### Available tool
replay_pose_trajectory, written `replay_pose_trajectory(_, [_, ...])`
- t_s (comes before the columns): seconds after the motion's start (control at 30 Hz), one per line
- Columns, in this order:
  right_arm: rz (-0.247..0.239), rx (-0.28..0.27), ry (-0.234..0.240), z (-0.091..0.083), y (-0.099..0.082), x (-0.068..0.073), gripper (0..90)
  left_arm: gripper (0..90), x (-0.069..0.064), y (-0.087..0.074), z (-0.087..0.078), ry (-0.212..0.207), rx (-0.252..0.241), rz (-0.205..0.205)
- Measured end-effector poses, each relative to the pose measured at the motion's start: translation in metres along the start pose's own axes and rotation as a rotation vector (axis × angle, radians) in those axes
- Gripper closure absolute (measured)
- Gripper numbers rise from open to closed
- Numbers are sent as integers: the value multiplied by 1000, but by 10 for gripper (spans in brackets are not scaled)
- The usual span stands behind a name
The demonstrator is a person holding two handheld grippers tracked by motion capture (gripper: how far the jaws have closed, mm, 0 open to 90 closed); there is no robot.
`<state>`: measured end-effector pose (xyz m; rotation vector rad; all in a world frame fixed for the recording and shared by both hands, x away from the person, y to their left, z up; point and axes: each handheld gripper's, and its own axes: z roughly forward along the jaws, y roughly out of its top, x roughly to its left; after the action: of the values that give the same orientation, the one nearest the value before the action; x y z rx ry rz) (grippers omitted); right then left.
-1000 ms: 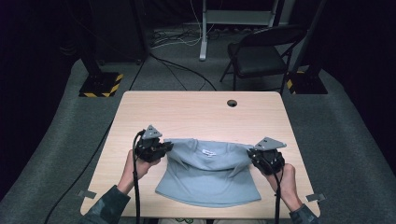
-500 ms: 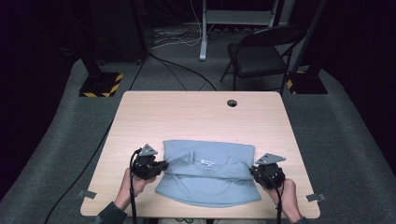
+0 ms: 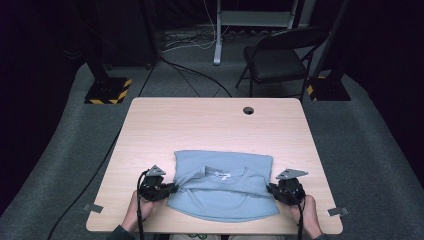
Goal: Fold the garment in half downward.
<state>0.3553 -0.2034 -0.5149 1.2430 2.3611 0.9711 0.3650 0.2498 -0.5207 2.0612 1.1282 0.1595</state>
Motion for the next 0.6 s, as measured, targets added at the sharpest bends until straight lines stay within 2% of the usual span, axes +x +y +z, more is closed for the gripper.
replay_pose_trajectory(0.23, [6,-16,-3,2,-1,-3,821,810,1,-5,-2,3,-14,-6])
replay_pose_trajectory(0.37, [2,-22,-15,4,0,-4,821,806,5,-8,-3,4,-22,-22])
replay_pose_trajectory(0.6, [-7,-8,-29,9,8,-7,821,806,13,-9,-5,15,-33,-43])
